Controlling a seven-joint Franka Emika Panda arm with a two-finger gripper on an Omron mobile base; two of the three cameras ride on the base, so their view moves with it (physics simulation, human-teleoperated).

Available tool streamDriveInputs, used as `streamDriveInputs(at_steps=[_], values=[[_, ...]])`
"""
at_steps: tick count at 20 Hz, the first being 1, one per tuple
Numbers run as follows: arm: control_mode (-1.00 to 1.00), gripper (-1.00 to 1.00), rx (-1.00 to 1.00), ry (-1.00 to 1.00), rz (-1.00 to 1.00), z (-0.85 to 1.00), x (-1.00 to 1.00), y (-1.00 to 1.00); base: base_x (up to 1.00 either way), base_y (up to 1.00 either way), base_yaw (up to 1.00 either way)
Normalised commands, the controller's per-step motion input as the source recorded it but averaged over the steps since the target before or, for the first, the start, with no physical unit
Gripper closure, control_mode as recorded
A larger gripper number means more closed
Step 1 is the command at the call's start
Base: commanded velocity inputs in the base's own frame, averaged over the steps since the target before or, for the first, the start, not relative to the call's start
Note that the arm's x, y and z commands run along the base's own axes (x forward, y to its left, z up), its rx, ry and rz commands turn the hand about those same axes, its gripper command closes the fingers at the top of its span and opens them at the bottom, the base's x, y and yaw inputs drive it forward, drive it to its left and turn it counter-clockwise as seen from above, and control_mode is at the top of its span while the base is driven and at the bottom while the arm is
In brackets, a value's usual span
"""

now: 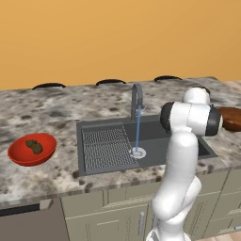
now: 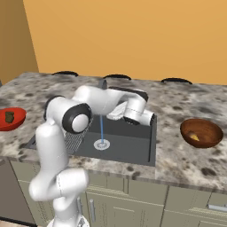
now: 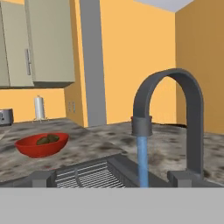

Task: Pick the kiwis from the sink and place them in one bowl. Place the pear in the other bowl. Then turn off the sink faucet.

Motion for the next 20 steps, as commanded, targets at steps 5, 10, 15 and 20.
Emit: streamDriveInputs(at_steps=[5,10,15,20], values=[[-1.00,-1.00,0.00,-0.02,0.01,-0.12,0.32,-0.05,0.00,0.00,0.00],[-1.00,-1.00,0.00,-0.04,0.04,-0.15,0.32,-0.02,0.00,0.00,0.00],[-1.00,-1.00,-0.03,-0.01,0.00,-0.20,0.28,0.00,0.00,0.00,0.00],[-1.00,-1.00,-0.04,0.00,0.00,-0.12,0.27,0.07,0.00,0.00,0.00]])
